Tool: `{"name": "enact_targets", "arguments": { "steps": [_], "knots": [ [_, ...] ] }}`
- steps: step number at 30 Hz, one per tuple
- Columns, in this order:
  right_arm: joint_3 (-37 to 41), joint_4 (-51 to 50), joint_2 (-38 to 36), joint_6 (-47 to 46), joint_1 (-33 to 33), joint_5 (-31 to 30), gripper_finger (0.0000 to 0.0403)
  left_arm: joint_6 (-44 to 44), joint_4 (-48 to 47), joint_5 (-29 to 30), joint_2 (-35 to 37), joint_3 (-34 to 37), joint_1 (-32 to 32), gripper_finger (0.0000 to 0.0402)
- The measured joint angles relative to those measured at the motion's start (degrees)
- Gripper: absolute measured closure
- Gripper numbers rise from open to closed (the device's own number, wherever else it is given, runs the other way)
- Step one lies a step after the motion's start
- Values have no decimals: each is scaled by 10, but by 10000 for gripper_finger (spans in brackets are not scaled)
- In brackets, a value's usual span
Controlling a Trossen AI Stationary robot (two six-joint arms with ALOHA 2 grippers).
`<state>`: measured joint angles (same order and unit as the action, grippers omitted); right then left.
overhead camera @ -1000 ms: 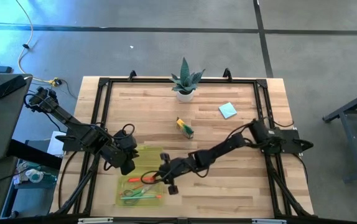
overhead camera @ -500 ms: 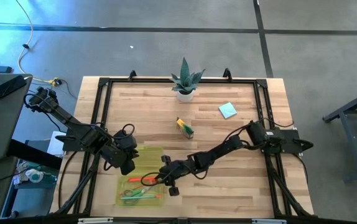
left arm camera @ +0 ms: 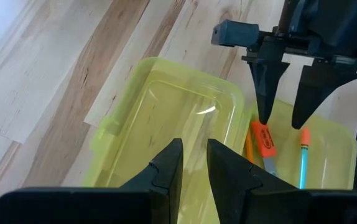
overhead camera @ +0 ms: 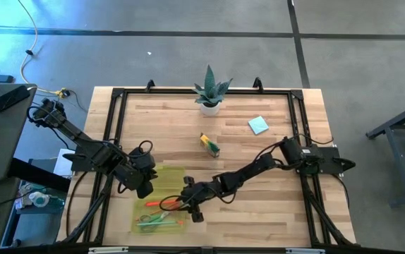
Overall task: Pack school essentials
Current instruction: Put the blue sticky notes pad into the yellow supply box
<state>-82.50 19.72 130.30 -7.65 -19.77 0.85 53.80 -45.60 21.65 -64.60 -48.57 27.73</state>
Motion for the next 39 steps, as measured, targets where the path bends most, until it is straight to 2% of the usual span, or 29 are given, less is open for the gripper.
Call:
{"name": "enact_targets", "arguments": {
  "steps": [9, 15, 23, 29, 35, 39],
  "knots": [
    [0, -19, -27, 1, 11, -8, 226, 0, 0, 0, 0, 0, 0, 339],
    [0, -69, -61, 10, 13, -8, 226, -9, 0, 0, 0, 0, 0, 339],
    [0, -103, -98, 29, 19, -50, 226, -77, 0, 0, 0, 0, 0, 339],
    [0, -138, -137, 55, 29, -52, 226, -159, 9, 6, 0, 0, 0, 339],
    [0, -198, -213, 101, 45, -105, 226, -207, 5, 49, 14, 1, -12, 339],
    [0, -246, -265, 123, 55, -111, 226, -251, 53, 48, 57, 38, -29, 339]
  ]
}}
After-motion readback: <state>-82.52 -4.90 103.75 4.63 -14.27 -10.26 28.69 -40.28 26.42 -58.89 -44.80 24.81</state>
